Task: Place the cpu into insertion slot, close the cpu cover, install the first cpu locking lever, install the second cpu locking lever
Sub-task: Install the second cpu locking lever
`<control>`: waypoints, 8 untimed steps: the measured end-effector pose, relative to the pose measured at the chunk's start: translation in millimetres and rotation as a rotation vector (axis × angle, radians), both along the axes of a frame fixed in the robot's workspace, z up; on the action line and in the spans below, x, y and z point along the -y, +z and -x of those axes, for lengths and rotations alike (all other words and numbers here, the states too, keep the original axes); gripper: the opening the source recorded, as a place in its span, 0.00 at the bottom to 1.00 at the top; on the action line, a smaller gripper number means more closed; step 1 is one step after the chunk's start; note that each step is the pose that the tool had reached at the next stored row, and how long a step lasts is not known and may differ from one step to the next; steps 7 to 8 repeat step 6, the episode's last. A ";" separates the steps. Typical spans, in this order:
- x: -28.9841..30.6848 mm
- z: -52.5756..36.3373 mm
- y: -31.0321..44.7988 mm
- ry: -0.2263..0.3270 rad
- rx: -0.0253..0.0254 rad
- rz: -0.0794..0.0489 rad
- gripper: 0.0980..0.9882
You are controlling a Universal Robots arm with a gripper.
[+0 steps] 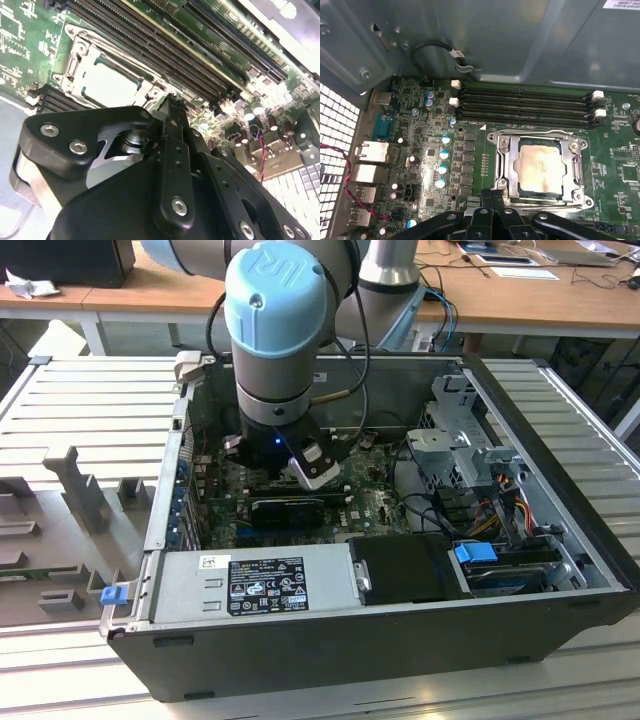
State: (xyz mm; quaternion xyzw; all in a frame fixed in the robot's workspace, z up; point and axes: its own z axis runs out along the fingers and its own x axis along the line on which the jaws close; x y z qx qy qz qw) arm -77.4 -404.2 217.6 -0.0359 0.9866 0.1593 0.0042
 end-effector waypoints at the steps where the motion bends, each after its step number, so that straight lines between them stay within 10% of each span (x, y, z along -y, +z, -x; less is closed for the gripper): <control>1: 0.0 0.0 1.7 0.000 0.0001 0.000 0.01; 8: -0.1 0.0 7.7 0.000 0.0003 0.000 0.01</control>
